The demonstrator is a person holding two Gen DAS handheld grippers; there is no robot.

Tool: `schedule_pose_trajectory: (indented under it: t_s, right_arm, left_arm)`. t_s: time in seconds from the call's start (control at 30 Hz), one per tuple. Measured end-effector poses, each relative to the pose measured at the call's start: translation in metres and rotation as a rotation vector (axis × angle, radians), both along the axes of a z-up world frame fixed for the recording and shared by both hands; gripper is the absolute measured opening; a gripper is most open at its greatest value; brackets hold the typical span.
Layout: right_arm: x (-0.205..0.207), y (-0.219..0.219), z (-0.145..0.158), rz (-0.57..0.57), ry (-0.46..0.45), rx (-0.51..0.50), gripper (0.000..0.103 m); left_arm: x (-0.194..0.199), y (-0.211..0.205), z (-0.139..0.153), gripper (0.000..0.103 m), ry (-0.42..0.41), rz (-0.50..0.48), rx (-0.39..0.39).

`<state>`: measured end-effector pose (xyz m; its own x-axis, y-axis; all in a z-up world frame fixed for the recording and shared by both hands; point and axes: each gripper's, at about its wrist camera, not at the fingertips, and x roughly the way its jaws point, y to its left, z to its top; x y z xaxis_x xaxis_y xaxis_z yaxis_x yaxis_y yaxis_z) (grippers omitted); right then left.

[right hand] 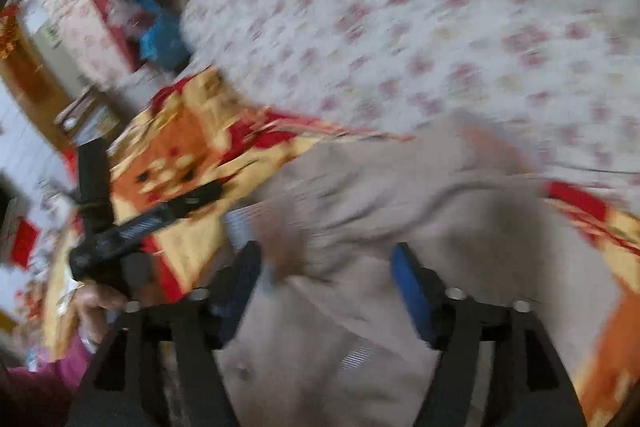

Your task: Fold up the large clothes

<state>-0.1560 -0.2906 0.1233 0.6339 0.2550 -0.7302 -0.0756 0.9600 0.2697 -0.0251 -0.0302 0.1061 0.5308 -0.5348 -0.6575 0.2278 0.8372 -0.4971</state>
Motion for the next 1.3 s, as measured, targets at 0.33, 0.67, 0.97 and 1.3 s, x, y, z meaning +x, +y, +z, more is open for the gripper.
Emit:
schedule_pose_trajectory:
  t_s: [0.33,0.67,0.97,1.3]
  right_arm:
    - [-0.01,0.006,-0.061,0.041,0.106,-0.018,0.064]
    - [0.092,0.059,-0.054,0.061,-0.005,0.08,0.066]
    - [0.06,0.036,-0.053,-0.007,0.031,0.036,0.068]
    - [-0.072,-0.122,-0.068,-0.548,0.15,0.023,0.086]
  left_arm:
    - [-0.008,-0.005,-0.003,0.088,-0.008,0.029,-0.061]
    - [0.01,0.015,0.001,0.088,-0.055,0.11,-0.023]
    - [0.014,0.008,0.0,0.088,-0.034,0.088,-0.041]
    - [0.001,-0.037,-0.008,0.088,-0.054,0.007,0.042]
